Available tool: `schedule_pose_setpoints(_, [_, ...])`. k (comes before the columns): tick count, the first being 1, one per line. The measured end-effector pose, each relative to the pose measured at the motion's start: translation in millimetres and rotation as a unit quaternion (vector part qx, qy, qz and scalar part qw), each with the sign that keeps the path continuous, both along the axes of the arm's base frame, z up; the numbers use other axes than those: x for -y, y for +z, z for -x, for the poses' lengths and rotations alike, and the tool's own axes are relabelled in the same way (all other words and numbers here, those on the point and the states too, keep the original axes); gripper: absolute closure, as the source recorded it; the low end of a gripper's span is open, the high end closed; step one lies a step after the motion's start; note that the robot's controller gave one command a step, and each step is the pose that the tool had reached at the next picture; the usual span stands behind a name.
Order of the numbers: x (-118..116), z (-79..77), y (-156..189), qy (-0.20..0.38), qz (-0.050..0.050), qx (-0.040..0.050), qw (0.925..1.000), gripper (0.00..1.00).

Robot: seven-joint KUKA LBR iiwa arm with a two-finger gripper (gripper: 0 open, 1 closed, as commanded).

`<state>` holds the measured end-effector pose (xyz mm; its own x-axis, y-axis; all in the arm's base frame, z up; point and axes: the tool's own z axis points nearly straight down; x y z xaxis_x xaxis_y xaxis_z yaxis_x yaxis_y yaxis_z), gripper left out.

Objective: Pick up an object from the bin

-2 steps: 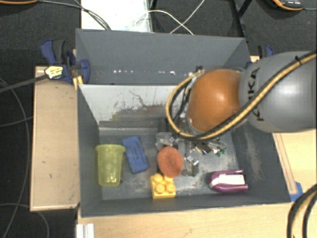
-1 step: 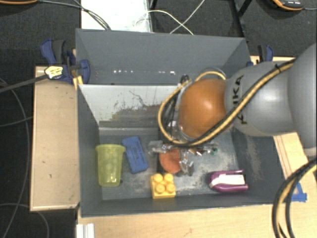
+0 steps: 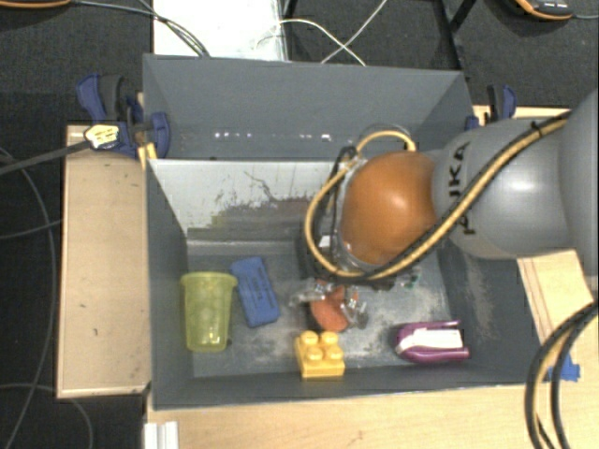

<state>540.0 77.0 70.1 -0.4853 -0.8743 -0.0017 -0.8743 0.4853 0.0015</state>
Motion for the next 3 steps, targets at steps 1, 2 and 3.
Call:
schedule_pose_setpoints(1, [0, 0.0, 0, 0.000, 0.000, -0.0001, 1.0000, 1.00])
schedule_pose_setpoints(2, [0, 0.9, 2, 0.000, 0.000, -0.0009, 1.0000, 1.00])
schedule_pose_setpoints(3, [0, 2.9, 18, -0.001, 0.000, -0.0043, 1.0000, 1.00])
